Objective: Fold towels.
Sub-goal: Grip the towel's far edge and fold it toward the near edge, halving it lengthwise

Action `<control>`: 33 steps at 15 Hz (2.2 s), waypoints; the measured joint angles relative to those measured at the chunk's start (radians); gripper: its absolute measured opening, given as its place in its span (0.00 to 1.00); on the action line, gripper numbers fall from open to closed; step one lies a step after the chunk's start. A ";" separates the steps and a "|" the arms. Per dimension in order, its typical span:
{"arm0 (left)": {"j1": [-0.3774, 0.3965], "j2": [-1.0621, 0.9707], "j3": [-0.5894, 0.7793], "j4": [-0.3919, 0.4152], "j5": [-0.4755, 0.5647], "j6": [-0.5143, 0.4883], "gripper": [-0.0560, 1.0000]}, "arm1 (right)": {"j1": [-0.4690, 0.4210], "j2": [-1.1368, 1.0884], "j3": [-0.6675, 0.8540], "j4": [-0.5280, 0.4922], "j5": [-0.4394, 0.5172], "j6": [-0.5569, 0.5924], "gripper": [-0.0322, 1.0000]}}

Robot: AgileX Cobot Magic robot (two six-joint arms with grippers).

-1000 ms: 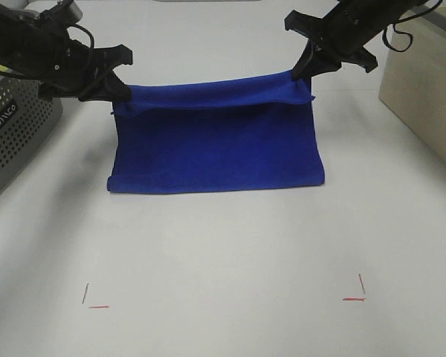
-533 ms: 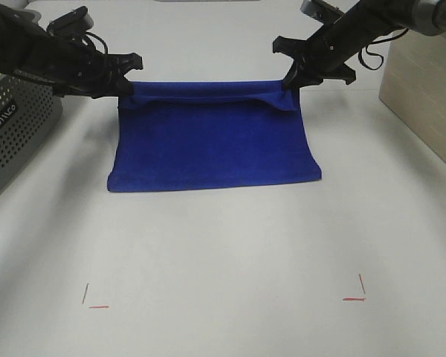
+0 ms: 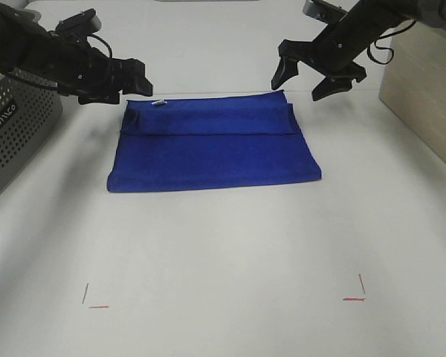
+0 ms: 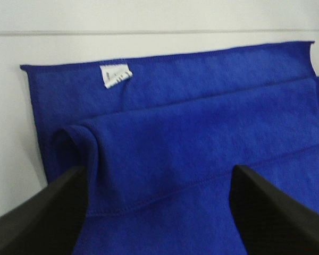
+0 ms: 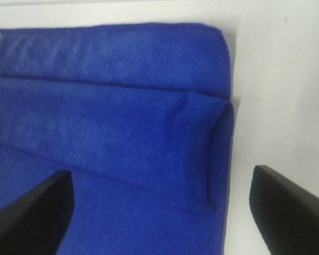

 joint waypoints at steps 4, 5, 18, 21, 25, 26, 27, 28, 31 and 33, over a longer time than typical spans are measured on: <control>0.001 -0.008 0.000 0.102 0.197 -0.101 0.71 | 0.000 -0.020 -0.003 -0.006 0.207 0.036 0.86; 0.001 -0.013 0.000 0.150 0.232 -0.189 0.71 | 0.000 -0.020 -0.003 -0.007 0.212 0.046 0.86; 0.000 -0.026 0.109 0.486 0.368 -0.660 0.71 | 0.000 -0.121 0.425 0.029 0.179 -0.009 0.86; -0.025 -0.026 0.119 0.441 0.302 -0.634 0.71 | 0.000 -0.121 0.433 0.057 0.104 -0.027 0.86; -0.041 -0.025 0.119 0.429 0.258 -0.636 0.70 | 0.000 -0.117 0.433 0.039 0.063 -0.027 0.85; -0.041 -0.017 0.119 0.428 0.259 -0.641 0.69 | 0.000 -0.112 0.433 0.039 0.058 -0.027 0.83; -0.041 -0.014 0.119 0.421 0.259 -0.643 0.69 | 0.000 -0.110 0.433 0.041 0.057 -0.028 0.80; -0.042 -0.014 0.119 0.415 0.259 -0.643 0.69 | 0.000 -0.106 0.433 0.044 0.057 -0.028 0.76; -0.066 -0.007 0.119 0.402 0.251 -0.643 0.60 | 0.000 -0.093 0.433 0.073 0.056 -0.028 0.60; -0.077 0.000 0.119 0.401 0.251 -0.643 0.36 | 0.000 -0.078 0.433 0.075 0.056 -0.028 0.40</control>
